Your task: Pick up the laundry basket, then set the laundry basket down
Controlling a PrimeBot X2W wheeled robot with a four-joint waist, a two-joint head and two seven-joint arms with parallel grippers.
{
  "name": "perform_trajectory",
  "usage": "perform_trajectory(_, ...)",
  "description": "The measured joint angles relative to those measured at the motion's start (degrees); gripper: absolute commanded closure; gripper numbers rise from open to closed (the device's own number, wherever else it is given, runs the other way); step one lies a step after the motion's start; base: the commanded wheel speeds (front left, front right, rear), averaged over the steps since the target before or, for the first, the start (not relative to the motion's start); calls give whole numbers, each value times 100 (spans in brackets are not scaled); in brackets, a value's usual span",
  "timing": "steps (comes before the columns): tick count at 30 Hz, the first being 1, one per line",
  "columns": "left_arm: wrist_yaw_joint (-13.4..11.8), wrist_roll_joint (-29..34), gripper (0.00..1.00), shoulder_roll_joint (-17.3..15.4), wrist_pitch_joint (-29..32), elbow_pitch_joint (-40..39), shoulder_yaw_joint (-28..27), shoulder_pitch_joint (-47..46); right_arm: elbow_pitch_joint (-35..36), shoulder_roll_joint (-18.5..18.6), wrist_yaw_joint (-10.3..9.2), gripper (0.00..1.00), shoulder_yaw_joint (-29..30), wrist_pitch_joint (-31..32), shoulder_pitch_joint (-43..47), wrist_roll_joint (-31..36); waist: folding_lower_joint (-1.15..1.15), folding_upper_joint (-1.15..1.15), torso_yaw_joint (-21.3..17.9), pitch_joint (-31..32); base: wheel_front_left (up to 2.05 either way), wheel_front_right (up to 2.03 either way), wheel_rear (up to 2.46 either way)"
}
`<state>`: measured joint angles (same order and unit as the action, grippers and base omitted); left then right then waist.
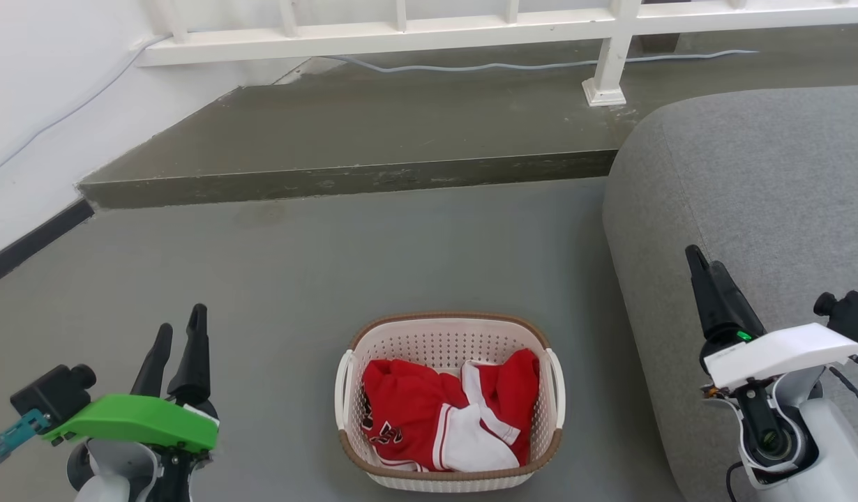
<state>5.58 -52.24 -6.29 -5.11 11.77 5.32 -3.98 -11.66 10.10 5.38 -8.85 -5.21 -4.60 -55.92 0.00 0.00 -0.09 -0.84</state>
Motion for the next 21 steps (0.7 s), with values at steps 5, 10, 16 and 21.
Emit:
perform_trajectory(5,-7,365,0,11,-86,-55,57,-21,-1,4,-96,0,-103,-91,-48,376,0,0,9,-9,0,0,0)
perform_trajectory(10,-54,716,0,40,-181,-125,76,-57,14,4,-145,0,-186,-189,-96,728,0,0,16,-22,0,0,0)
perform_trajectory(16,-55,1189,0,99,-310,-153,113,-76,26,4,-189,0,-320,-316,-121,1195,0,0,17,-25,0,0,0)
perform_trajectory(21,-55,1536,0,134,-404,-174,155,-77,42,12,-197,0,-398,-385,-137,1535,0,0,14,-26,0,0,0)
